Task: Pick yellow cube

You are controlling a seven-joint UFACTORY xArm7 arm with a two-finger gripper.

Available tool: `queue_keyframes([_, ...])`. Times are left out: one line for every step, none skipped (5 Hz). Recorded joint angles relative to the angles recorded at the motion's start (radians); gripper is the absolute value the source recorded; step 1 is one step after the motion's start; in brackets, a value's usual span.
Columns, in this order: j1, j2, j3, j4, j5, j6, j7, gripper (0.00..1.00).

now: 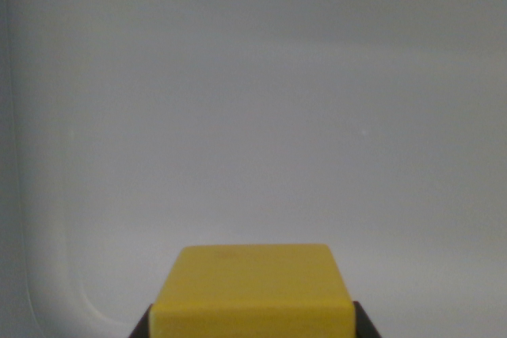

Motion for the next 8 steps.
queue_keyframes([-0.0005,-0.014,0.0,0.021,0.0011,0.035,0.0,1.0])
queue_keyframes([-0.0005,-0.014,0.0,0.021,0.0011,0.035,0.0,1.0])
queue_keyframes([-0.0009,-0.027,0.0,0.041,0.002,0.067,0.0,1.0])
queue_keyframes([-0.0009,-0.027,0.0,0.041,0.002,0.067,0.0,1.0])
queue_keyframes([-0.0013,-0.038,-0.001,0.057,0.0029,0.095,0.0,1.0])
queue_keyframes([-0.0013,-0.038,-0.001,0.057,0.0029,0.095,0.0,1.0])
queue_keyframes([-0.0015,-0.047,-0.001,0.071,0.0035,0.117,0.0,1.0])
queue_keyframes([-0.0015,-0.047,-0.001,0.071,0.0035,0.117,0.0,1.0])
